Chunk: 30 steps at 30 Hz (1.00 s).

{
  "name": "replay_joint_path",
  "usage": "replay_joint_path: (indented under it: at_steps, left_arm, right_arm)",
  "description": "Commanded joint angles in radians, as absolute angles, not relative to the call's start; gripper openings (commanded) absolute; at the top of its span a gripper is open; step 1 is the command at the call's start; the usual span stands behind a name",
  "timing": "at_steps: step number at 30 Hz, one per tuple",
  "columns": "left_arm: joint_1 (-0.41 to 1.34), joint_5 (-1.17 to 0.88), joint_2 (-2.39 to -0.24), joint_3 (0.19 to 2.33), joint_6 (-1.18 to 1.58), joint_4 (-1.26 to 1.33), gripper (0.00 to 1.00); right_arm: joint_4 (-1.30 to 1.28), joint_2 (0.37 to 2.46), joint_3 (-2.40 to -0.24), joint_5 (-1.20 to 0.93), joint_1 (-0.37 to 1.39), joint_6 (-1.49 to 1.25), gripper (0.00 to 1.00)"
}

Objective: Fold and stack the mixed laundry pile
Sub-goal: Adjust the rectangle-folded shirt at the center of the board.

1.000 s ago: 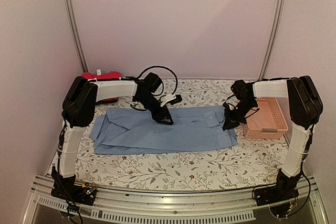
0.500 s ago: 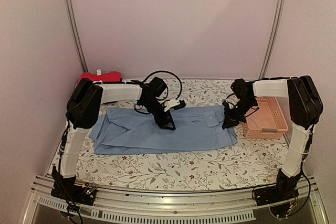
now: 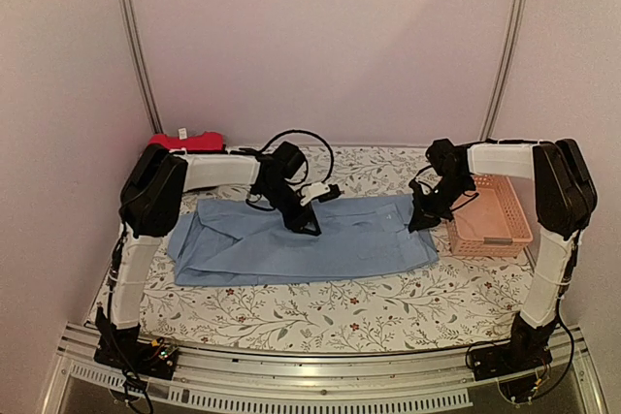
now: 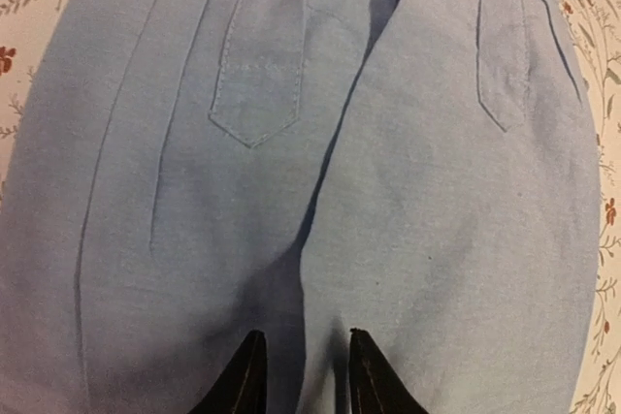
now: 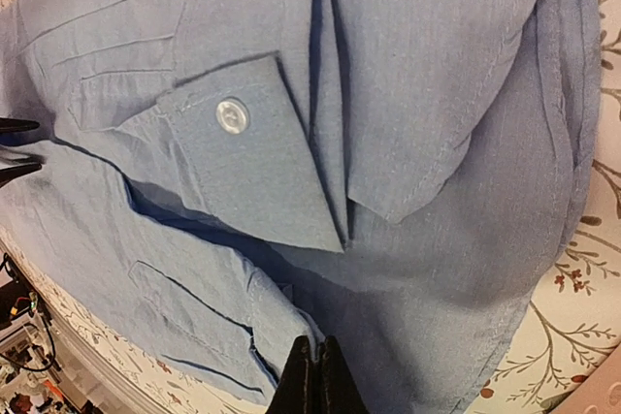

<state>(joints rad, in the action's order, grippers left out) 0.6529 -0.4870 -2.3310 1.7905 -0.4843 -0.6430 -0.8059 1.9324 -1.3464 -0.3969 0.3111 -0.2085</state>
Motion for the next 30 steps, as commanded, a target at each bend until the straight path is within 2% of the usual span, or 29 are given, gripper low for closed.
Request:
replay_joint_path:
  at_steps: [1, 5, 14, 20, 22, 27, 29, 30]
  left_arm:
    - [0.617, -0.543, -2.248, 1.777, -0.489, -0.620, 0.23]
    - [0.620, -0.580, -2.266, 1.801, -0.489, -0.645, 0.00]
    - [0.608, -0.574, -2.263, 1.791, -0.478, -0.649, 0.00]
    - [0.561, -0.536, -2.241, 1.765, -0.458, -0.615, 0.01]
    - [0.548, -0.530, -2.237, 1.761, -0.451, -0.607, 0.05]
    - [0.535, -0.450, -2.238, 1.752, -0.368, -0.564, 0.24]
    - [0.519, -0.391, -2.211, 1.730, -0.289, -0.519, 0.38]
    - [0.509, -0.370, -2.186, 1.711, -0.242, -0.498, 0.45]
  right_arm:
    - [-0.816, 1.902, -1.380, -0.399, 0.320, -0.195, 0.00]
    - [-0.812, 1.904, -1.381, -0.400, 0.318, -0.195, 0.00]
    - [-0.806, 1.891, -1.392, -0.405, 0.319, -0.192, 0.00]
    - [-0.788, 1.909, -1.472, -0.357, 0.319, -0.171, 0.00]
    - [-0.781, 1.931, -1.491, -0.353, 0.319, -0.164, 0.00]
    - [-0.789, 2.019, -1.508, -0.297, 0.319, -0.142, 0.00]
    - [-0.790, 2.044, -1.516, -0.266, 0.318, -0.140, 0.03]
    - [-0.797, 2.066, -1.524, -0.259, 0.318, -0.137, 0.08]
